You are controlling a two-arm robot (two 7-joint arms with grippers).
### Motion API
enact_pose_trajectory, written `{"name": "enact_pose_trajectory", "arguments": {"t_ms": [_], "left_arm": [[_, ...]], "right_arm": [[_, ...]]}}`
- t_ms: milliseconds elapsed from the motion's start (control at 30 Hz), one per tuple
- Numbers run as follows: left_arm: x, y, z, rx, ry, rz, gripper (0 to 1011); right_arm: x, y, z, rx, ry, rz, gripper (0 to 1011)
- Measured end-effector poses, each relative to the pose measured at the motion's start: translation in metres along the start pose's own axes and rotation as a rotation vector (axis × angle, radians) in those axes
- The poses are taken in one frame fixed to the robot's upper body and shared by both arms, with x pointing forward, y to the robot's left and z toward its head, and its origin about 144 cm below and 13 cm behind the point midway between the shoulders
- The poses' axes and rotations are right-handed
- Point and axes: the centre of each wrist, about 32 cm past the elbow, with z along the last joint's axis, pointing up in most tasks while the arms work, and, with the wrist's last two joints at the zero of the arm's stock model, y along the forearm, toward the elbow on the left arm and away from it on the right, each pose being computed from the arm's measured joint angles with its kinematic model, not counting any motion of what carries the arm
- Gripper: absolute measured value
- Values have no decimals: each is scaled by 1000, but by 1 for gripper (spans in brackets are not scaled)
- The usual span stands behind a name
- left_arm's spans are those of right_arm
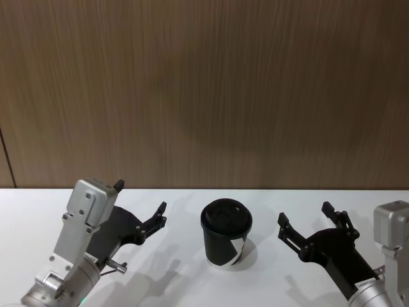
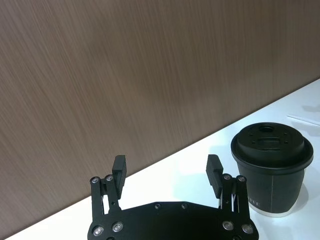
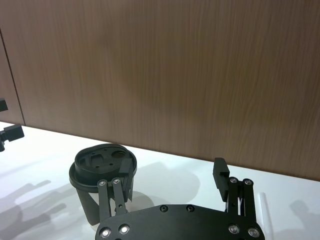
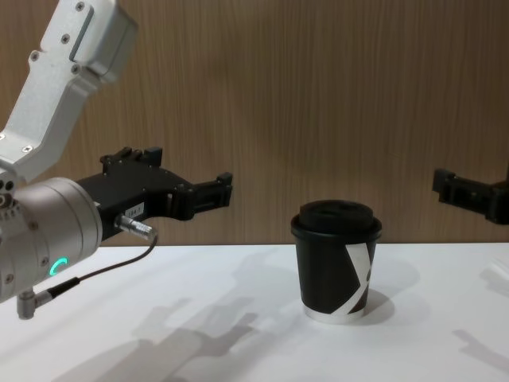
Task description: Pick up the straw with one hand, pass it to the other hand, and insert it into the cup.
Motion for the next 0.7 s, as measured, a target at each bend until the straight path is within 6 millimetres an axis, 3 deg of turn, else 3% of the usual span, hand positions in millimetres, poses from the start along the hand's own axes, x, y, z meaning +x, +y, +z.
{"name": "enact_pose_trajectory", "arguments": {"t_ms": [700], "left_arm": [[0,0,0,0,0,0,1003]], "right_arm": [[0,0,0,0,0,0,1001]]}}
